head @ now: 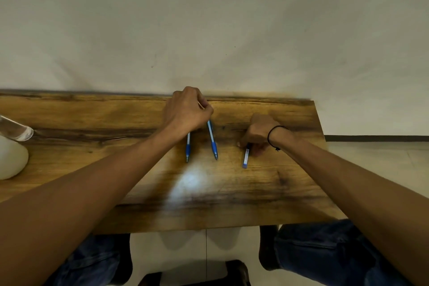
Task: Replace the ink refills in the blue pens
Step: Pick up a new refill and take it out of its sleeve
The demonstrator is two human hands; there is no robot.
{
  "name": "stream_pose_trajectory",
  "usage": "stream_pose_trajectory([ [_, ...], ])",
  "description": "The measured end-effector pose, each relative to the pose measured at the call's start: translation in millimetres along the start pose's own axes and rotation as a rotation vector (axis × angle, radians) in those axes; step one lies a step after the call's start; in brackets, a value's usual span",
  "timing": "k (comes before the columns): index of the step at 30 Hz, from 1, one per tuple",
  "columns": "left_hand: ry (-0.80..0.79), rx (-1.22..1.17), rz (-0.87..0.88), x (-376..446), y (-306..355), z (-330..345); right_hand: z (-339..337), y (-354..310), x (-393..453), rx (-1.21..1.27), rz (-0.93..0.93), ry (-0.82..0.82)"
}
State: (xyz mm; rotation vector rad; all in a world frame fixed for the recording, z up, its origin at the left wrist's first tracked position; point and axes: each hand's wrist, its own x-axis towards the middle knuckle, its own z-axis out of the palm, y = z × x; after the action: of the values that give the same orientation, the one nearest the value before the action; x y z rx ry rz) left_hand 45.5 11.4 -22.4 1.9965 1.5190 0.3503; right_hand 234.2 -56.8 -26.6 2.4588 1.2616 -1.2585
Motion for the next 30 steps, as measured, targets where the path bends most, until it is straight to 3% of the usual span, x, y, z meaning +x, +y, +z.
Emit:
stream_pose_trajectory([
  [7,-0.100,-0.024,0.034,-3.1,5.6,8.0,-0.5,-7.5,0.3,-0.054,-0.050,0.127],
  [12,-0.305,-0.066,0.084,-5.3,16.6,7.8,-22.9,-22.2,-5.9,0.295,-0.208,0.179],
  [18,-0.333,-0.190,0.072,-9.0,18.2,8.4,-40.6,-23.0,-19.6,0.615,-0.269,-0.101],
  [21,-0.340,-0.251,0.087,-8.7,17.6,4.3,-46.6,-21.2,-22.6,0.596,-0.306,-0.107],
  [26,-0.325,-0.292,0.042,-12.6,14.7,10.7,-54.4,-18.9,-19.5,0.351,-0.394,0.122],
  [30,-0.316,-0.379,-0.008,-13.5,10.6,9.2,-54.9,-9.2,-8.8,0.229,-0.359,0.222],
])
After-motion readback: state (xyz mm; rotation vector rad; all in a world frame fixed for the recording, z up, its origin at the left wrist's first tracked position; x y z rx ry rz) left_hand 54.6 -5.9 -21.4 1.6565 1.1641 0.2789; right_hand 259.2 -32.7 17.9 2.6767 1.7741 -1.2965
